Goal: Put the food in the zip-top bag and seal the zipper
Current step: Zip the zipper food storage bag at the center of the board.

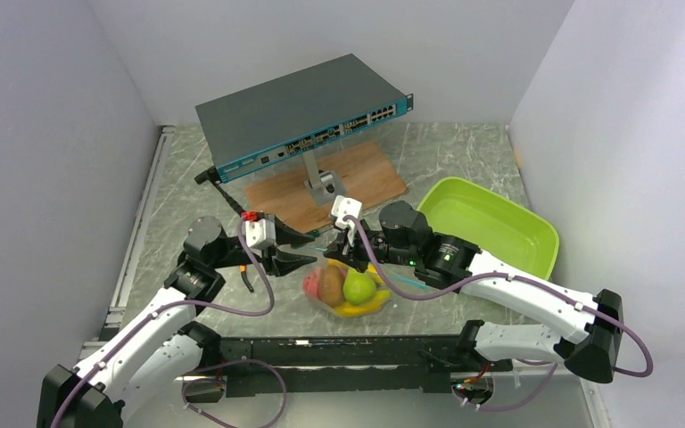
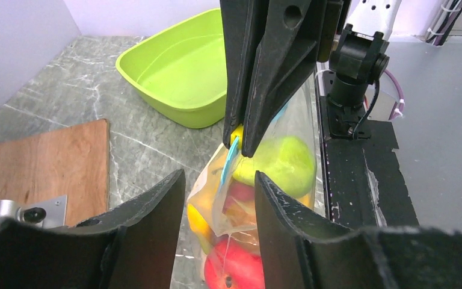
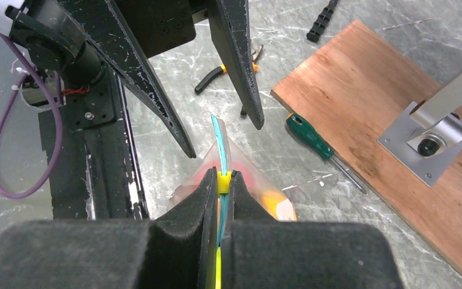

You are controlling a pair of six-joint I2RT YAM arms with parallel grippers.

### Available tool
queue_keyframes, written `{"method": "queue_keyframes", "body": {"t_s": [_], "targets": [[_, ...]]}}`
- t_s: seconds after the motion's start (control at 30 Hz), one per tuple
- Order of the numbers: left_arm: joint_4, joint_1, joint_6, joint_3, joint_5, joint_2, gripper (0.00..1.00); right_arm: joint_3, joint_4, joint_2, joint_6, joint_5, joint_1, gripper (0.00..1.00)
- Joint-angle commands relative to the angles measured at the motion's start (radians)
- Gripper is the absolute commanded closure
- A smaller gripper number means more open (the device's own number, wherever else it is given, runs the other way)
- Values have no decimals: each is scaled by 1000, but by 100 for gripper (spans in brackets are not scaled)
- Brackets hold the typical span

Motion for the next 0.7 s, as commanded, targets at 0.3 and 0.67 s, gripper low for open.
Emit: {"method": "queue_keyframes", "body": {"t_s": [0.3, 0.67], "targets": [[59, -34, -11, 66, 60, 62, 76, 58, 15, 16, 0, 32, 20, 100], [10, -47, 24, 42, -26, -13, 100, 78, -31, 32, 17, 83, 36, 100]]}}
